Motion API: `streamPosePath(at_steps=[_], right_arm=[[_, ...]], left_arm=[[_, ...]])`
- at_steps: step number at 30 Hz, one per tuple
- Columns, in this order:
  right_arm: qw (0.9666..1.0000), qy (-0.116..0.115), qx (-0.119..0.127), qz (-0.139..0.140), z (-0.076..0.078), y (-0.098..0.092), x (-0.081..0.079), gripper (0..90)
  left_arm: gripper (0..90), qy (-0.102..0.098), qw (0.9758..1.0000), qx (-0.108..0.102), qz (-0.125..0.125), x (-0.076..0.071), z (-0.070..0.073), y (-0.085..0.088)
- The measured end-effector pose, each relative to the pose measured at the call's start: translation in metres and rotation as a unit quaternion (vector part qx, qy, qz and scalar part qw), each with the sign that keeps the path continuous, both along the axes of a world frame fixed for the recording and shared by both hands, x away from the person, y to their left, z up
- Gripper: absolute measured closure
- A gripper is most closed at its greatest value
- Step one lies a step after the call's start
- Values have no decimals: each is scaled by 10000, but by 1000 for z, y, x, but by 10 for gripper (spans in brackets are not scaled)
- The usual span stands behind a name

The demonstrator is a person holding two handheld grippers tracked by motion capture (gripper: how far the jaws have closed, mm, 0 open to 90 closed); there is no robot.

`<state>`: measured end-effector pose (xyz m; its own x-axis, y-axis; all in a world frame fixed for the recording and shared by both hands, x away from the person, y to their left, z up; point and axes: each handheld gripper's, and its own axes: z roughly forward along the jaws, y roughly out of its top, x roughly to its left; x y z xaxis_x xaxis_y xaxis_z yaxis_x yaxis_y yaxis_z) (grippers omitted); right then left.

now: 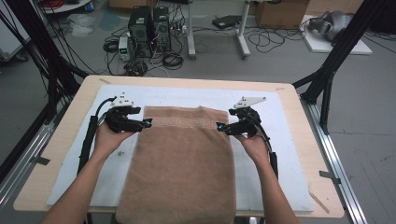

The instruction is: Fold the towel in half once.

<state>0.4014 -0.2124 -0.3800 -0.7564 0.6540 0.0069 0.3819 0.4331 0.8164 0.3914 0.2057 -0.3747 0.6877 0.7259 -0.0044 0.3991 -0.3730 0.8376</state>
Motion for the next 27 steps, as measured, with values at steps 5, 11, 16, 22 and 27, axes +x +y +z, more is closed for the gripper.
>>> streamPosePath(at_steps=[5,11,16,22,27], right_arm=[[9998,52,-78,-172,-14,-3,5,196],[9995,108,-71,-280,-25,-5,9,198],[9993,144,-155,-313,-38,-7,7,215],[9987,312,-175,-371,-55,-10,6,260],[9972,566,-307,-386,-69,-8,9,369]], left_arm=[[295,46,10000,-45,32,7,-11,-5],[322,-22,9996,-102,251,6,-34,-6],[320,273,9990,0,345,6,-54,-1],[347,380,9986,150,330,8,-60,-3],[442,608,9964,478,340,10,-69,-4]])
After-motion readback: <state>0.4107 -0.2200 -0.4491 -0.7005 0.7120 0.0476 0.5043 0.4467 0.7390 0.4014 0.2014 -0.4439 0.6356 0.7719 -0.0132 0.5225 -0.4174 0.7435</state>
